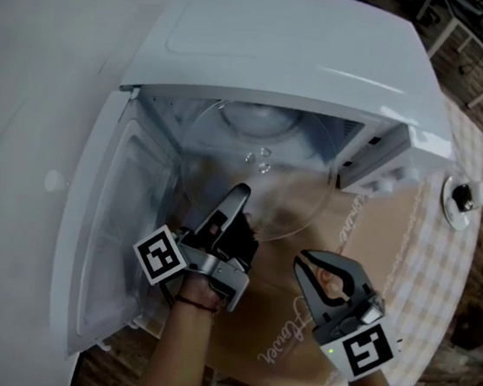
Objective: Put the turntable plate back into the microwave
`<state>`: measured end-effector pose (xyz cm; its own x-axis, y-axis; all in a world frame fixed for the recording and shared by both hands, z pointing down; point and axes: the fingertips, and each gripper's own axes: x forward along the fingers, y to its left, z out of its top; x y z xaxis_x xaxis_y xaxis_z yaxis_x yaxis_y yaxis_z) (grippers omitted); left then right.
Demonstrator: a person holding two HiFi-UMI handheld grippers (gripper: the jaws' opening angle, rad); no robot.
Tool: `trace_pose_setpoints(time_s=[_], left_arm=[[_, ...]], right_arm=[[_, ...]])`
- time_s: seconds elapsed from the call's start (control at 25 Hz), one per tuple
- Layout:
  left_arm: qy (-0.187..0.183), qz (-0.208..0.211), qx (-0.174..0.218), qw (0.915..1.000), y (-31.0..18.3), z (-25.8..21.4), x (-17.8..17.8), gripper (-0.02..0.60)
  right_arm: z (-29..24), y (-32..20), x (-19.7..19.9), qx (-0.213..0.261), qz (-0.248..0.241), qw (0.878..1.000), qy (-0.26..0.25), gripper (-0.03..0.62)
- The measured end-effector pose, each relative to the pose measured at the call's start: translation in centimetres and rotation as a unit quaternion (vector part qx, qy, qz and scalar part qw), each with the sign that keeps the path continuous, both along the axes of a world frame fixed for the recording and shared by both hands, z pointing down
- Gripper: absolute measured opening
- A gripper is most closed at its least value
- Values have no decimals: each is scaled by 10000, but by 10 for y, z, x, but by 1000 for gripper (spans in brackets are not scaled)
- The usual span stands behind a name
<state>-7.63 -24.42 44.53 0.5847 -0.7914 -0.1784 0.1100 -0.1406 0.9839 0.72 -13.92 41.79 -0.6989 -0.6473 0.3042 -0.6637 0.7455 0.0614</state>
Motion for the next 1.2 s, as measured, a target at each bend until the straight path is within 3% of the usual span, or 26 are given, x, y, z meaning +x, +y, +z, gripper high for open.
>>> trace_pose_setpoints(time_s=[0.8,0.96,1.08,1.12,1.2], left_arm=[[-152,-155,-22,9998,-50,11,4,28],[-71,-200,13,9998,-57,12,5,28],[-50,-215,52,9997,-61,12,6,28],[-44,-217,65,9997,-62,11,6,28],[-27,-220,76,9997,-64,11,6,28]], right_arm=[[7,-19,3,-59,149,9995,-278,35],[13,-41,7,-317,557,9950,-769,35],[22,-63,14,-954,1104,9743,-1716,35],[26,-69,17,-1246,1319,9602,-2123,35],[33,-79,24,-1837,1726,9189,-3034,35]])
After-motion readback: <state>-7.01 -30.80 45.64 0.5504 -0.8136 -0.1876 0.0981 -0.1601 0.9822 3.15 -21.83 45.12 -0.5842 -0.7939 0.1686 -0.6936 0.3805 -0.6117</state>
